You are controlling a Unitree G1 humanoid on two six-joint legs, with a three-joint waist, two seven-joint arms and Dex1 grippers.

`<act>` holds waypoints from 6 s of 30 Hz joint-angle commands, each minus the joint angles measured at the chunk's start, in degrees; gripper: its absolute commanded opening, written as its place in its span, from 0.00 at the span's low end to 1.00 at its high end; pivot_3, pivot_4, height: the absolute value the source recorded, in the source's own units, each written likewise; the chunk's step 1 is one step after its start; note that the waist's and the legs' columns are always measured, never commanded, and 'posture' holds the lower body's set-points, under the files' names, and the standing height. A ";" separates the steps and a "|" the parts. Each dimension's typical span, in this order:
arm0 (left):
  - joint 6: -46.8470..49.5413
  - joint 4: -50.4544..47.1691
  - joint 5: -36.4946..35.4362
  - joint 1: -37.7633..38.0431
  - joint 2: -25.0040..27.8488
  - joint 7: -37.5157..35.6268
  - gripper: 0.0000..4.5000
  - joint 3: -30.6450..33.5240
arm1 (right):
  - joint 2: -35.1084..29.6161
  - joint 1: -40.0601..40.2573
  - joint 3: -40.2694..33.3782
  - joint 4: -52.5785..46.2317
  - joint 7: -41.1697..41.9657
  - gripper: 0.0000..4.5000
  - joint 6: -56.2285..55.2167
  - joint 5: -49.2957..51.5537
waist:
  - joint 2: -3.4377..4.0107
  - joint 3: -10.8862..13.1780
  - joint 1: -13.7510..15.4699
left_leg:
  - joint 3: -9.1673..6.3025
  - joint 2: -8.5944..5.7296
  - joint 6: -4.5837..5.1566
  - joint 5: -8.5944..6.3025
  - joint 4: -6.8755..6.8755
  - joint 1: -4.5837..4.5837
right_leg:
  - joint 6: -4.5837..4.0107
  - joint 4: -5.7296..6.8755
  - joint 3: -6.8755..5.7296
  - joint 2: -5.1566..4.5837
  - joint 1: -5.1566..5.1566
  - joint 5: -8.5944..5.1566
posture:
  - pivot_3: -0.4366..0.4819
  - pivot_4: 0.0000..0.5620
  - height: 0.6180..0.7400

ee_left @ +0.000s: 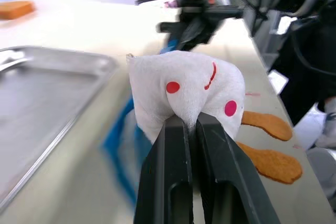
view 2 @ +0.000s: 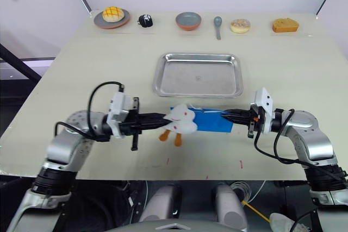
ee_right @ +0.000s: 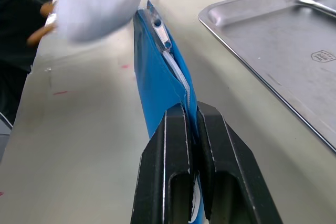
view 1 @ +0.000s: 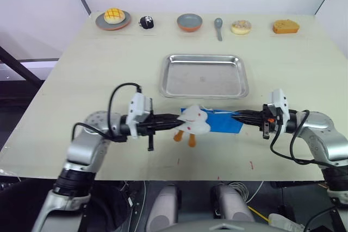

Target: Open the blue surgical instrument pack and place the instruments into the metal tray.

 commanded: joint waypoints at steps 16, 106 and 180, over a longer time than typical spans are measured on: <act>-7.64 12.22 6.67 1.36 6.89 -3.71 0.01 2.96 | -3.44 1.84 -3.04 -0.23 0.76 0.00 -1.16 0.76 | 0.00 0.00 0.89 | 0.01 -0.02 0.00 0.00 -0.02 -0.14 | -0.01 -0.19 -0.11 -0.06 -0.01 0.01 | 0.48 0.27 1.00; 3.63 13.16 1.28 -13.51 3.16 -9.51 0.65 -1.25 | -6.02 0.70 1.72 1.54 8.84 0.00 -5.36 -2.09 | 0.47 -0.44 1.04 | 0.12 -0.02 0.01 0.01 0.17 -0.11 | 0.01 -0.05 -0.22 0.04 0.08 0.01 | 0.48 0.27 1.00; -5.56 15.31 14.31 -12.30 -12.91 -1.16 0.00 -13.10 | -12.06 -0.14 -7.12 -5.98 5.81 0.61 14.06 6.63 | 0.48 -0.40 0.60 | -0.07 -0.14 0.01 0.01 0.21 -0.31 | 0.01 -0.02 -0.28 -0.02 0.02 0.02 | 0.48 0.27 1.00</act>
